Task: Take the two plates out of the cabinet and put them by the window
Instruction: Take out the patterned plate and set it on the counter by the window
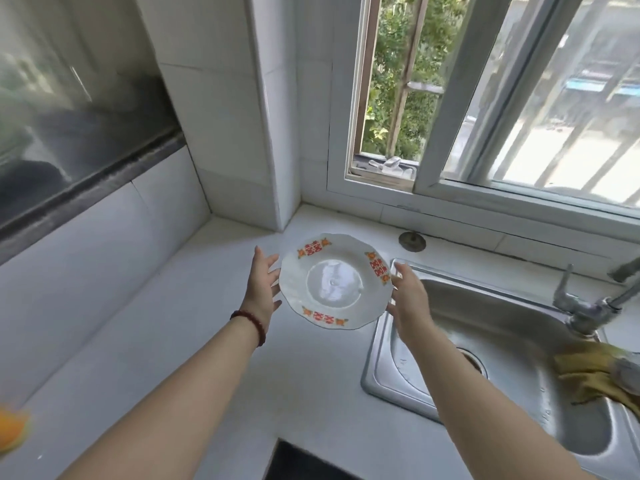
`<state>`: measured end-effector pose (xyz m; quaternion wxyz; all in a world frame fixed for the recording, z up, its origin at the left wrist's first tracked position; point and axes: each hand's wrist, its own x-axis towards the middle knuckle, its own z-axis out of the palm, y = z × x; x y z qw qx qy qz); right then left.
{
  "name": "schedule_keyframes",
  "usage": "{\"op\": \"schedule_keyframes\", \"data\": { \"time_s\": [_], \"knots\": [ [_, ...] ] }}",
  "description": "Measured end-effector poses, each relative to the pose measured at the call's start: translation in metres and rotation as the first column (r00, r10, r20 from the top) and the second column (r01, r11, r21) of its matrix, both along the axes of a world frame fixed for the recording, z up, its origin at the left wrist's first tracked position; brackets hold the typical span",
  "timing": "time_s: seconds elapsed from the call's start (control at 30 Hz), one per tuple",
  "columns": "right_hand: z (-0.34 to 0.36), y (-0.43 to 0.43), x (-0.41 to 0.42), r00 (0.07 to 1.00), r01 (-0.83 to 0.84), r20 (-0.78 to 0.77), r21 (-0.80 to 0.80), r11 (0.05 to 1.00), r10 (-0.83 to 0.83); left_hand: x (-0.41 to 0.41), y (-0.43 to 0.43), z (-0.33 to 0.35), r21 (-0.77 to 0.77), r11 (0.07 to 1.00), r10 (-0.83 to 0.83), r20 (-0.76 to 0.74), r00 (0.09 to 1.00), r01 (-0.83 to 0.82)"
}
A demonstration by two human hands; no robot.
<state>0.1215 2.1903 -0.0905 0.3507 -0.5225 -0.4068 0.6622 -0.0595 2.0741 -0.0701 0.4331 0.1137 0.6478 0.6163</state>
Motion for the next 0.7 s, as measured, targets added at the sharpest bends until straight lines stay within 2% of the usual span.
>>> {"op": "schedule_keyframes", "data": {
  "time_s": [0.3,0.7],
  "knots": [
    [-0.02,0.082,-0.044,0.996,-0.064,0.05,-0.055,0.996,0.067,-0.038,0.081,-0.018,-0.063,0.996,0.072,0.106,0.992,-0.065],
    [-0.062,0.173,-0.098,0.986,-0.023,0.16,-0.095,0.995,0.038,-0.097,0.182,-0.06,-0.127,0.991,0.055,0.157,0.986,-0.035]
  ]
}}
